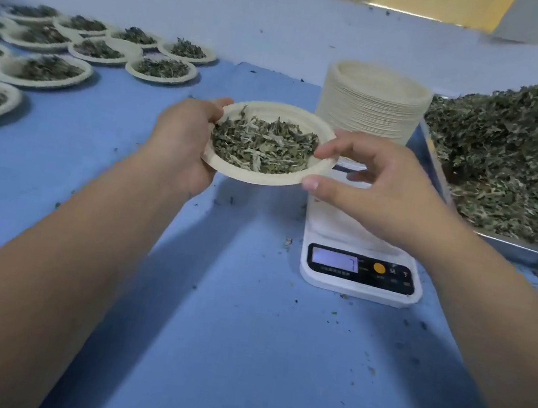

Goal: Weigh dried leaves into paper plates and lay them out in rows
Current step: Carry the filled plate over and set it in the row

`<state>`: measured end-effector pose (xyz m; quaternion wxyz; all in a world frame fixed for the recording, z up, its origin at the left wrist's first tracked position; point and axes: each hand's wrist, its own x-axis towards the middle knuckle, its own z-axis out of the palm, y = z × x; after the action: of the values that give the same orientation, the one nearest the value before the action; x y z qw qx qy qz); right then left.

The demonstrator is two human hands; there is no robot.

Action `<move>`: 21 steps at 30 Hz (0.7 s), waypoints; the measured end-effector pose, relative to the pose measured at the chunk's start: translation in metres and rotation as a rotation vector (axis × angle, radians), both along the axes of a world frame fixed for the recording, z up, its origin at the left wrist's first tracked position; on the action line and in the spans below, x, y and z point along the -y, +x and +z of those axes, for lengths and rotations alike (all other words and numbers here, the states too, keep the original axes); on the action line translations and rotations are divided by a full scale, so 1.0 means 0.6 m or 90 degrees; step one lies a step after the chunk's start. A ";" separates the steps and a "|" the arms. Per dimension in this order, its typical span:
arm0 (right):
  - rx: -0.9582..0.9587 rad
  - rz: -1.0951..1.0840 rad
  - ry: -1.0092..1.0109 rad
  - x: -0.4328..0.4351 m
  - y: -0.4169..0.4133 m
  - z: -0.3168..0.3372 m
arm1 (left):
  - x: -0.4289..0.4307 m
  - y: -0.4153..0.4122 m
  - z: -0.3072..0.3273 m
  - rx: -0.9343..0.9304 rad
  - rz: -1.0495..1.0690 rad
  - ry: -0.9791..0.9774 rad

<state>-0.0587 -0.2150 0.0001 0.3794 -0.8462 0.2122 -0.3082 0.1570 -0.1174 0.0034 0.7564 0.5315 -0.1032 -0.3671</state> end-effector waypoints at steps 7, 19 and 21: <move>-0.110 0.104 -0.048 -0.042 0.234 -0.010 | -0.109 0.176 -0.023 0.039 0.182 0.111; -0.163 -0.006 -0.157 -0.020 0.559 -0.109 | -0.173 0.336 -0.102 0.428 0.239 0.282; -0.170 -0.024 -0.179 -0.010 0.598 -0.114 | -0.172 0.334 -0.105 0.457 0.205 0.302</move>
<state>0.3000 -0.2088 -0.0682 0.2201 -0.9200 0.2317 -0.2267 0.3577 -0.0144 -0.0596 0.5775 0.7928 -0.1881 -0.0509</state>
